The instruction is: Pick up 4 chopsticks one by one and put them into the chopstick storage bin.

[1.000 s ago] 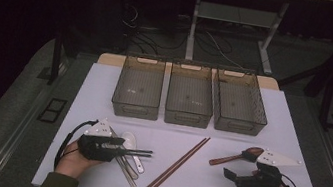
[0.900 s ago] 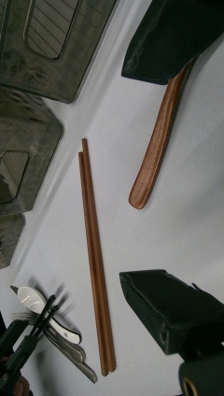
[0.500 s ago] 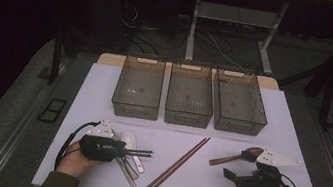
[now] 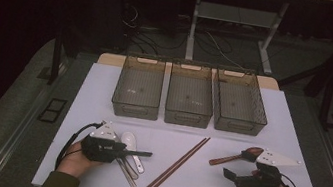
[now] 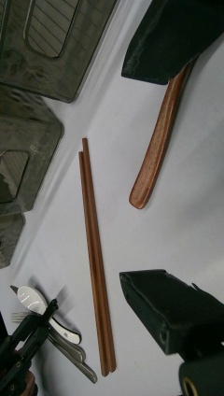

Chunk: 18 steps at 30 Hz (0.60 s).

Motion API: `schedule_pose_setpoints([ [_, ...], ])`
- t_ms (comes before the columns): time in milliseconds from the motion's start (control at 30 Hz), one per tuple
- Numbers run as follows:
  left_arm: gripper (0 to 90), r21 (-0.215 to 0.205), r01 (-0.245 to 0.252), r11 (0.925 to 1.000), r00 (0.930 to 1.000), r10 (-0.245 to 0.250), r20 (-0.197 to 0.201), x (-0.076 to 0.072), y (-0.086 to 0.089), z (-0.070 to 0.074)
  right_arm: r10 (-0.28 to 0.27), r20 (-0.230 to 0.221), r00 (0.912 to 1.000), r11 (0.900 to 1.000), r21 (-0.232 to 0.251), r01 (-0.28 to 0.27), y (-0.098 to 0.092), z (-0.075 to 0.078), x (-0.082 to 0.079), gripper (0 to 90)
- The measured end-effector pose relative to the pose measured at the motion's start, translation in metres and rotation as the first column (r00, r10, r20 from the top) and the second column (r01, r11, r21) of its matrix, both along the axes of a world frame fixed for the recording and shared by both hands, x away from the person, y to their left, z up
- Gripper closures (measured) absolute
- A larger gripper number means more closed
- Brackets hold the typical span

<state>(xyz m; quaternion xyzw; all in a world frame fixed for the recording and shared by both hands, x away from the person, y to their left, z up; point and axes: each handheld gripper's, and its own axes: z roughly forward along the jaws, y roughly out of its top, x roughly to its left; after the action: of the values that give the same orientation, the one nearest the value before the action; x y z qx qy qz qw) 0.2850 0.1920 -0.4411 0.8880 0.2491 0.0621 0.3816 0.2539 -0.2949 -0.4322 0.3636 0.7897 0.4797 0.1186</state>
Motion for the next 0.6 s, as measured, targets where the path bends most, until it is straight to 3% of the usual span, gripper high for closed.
schedule_pose_setpoints([
  [600, 70.7, -0.011, 0.012, 0.9999, 0.9998, -0.013, -0.016, -0.0009, -0.0015, -0.0005, -0.001, -0.002, 1.0000, 1.000, -0.003, 0.001, 0.0003, -0.0002, -0.0001, 2.9],
])
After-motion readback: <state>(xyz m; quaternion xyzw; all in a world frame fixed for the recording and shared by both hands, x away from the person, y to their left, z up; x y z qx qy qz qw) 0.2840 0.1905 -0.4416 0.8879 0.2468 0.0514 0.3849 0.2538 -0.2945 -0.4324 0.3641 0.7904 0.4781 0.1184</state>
